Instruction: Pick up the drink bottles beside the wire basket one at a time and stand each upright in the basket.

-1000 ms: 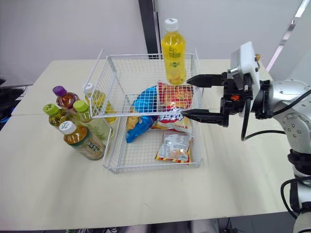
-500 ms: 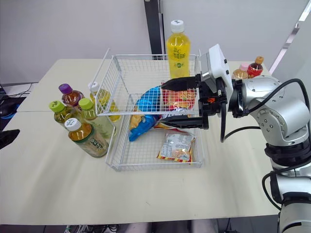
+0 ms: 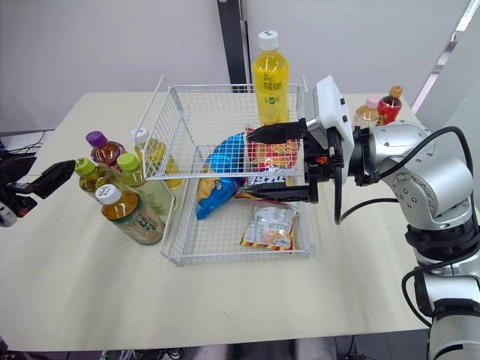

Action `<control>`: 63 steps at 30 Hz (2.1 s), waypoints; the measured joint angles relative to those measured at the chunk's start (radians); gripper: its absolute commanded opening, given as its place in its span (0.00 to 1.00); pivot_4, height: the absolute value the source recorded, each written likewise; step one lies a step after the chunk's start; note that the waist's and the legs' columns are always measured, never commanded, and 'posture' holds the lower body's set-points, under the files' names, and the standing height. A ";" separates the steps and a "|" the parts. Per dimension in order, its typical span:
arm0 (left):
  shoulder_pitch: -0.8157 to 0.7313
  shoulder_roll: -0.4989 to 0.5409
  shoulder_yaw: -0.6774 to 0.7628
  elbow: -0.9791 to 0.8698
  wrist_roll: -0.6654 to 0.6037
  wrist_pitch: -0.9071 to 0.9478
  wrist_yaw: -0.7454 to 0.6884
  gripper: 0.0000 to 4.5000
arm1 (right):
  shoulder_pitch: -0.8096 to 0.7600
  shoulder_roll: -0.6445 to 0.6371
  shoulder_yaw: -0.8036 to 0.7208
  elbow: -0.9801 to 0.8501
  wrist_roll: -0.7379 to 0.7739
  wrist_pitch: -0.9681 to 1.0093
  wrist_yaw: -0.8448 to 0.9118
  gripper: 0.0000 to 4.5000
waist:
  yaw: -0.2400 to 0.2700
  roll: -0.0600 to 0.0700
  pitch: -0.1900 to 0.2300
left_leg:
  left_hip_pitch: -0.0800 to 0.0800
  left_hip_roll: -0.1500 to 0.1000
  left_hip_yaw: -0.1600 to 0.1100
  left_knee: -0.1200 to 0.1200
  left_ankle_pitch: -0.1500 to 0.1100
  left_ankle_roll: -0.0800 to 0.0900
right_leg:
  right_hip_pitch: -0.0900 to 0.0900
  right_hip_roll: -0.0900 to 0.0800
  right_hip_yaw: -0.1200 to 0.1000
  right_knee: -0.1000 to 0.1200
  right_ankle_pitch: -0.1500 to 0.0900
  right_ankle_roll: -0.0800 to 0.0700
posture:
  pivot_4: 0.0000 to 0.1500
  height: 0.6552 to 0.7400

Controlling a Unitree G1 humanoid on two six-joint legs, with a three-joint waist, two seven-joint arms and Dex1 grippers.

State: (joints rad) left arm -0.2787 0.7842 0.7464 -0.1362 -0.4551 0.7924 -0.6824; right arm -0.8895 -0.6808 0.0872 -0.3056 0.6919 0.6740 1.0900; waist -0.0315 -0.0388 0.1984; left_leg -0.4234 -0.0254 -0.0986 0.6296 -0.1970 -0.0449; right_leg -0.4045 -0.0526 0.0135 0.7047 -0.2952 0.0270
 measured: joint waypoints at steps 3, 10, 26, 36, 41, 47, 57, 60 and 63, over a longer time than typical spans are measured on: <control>-0.036 -0.001 -0.073 0.053 0.010 -0.049 0.019 0.99 | 0.000 0.007 -0.003 -0.007 0.016 0.016 -0.003 1.00 | 0.000 0.000 0.000 | 0.000 0.000 0.000 0.000 0.000 0.000 | 0.000 0.000 0.001 0.000 0.000 0.000 | 1.00 1.00; -0.074 0.006 -0.160 0.144 0.029 -0.118 0.039 0.99 | 0.008 0.007 -0.013 -0.030 0.035 0.039 -0.017 1.00 | 0.000 0.000 0.000 | 0.000 0.000 0.000 0.000 0.000 0.000 | 0.000 0.000 0.000 0.000 0.000 0.000 | 1.00 1.00; -0.110 0.006 -0.222 0.186 0.024 -0.152 0.062 0.31 | 0.009 0.011 -0.025 -0.042 0.036 0.058 -0.046 1.00 | -0.001 0.000 0.000 | 0.000 0.000 0.000 0.000 0.000 0.000 | 0.000 0.000 0.000 0.000 0.000 0.000 | 1.00 1.00; -0.054 0.050 -0.215 0.126 -0.012 -0.111 0.054 0.31 | 0.009 0.001 -0.041 -0.042 0.035 0.053 -0.050 1.00 | -0.002 0.000 0.000 | 0.000 0.000 -0.001 -0.001 0.000 0.000 | 0.000 0.000 0.000 -0.001 0.000 0.000 | 1.00 1.00; -0.006 0.148 -0.138 0.078 -0.071 -0.024 -0.003 0.31 | 0.009 -0.041 -0.109 -0.040 0.061 0.068 -0.049 1.00 | -0.001 0.000 0.001 | -0.001 0.000 -0.001 -0.001 0.000 0.000 | 0.000 0.000 -0.001 -0.002 0.000 0.000 | 1.00 1.00; -0.119 0.350 -0.058 0.152 -0.170 0.038 -0.138 0.31 | 0.010 -0.091 -0.184 -0.016 0.078 0.089 -0.072 1.00 | 0.002 0.000 0.001 | -0.002 0.000 0.002 -0.001 0.000 0.000 | 0.001 0.002 -0.003 -0.006 0.000 0.001 | 1.00 1.00; -0.760 0.516 -0.457 0.512 -0.157 0.049 -0.354 0.31 | 0.092 -0.140 -0.257 -0.058 0.134 0.125 -0.108 1.00 | 0.006 -0.003 0.002 | -0.006 0.002 0.001 0.001 0.000 0.000 | 0.000 0.011 -0.004 -0.007 0.001 0.002 | 1.00 1.00; -1.158 0.440 -0.656 0.688 -0.027 0.011 -0.423 0.31 | 0.131 -0.151 -0.272 -0.092 0.158 0.139 -0.123 1.00 | 0.007 -0.006 0.003 | -0.009 0.002 0.000 0.002 0.000 0.000 | -0.001 0.014 -0.005 -0.009 0.004 0.003 | 1.00 1.00; -1.396 0.337 -0.745 0.820 0.063 -0.039 -0.468 0.31 | 0.158 -0.157 -0.288 -0.112 0.169 0.142 -0.143 1.00 | -0.001 -0.004 0.003 | -0.008 0.002 0.003 0.001 0.000 0.000 | -0.001 0.012 -0.001 -0.010 0.004 0.003 | 1.00 1.00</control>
State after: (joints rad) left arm -1.6747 1.1207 0.0014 0.6839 -0.3926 0.7534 -1.1501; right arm -0.7320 -0.8379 -0.2007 -0.4177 0.8606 0.8163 0.9473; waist -0.0325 -0.0433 0.2016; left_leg -0.4318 -0.0233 -0.0959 0.6308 -0.1970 -0.0448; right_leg -0.4056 -0.0403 0.0121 0.6950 -0.2910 0.0302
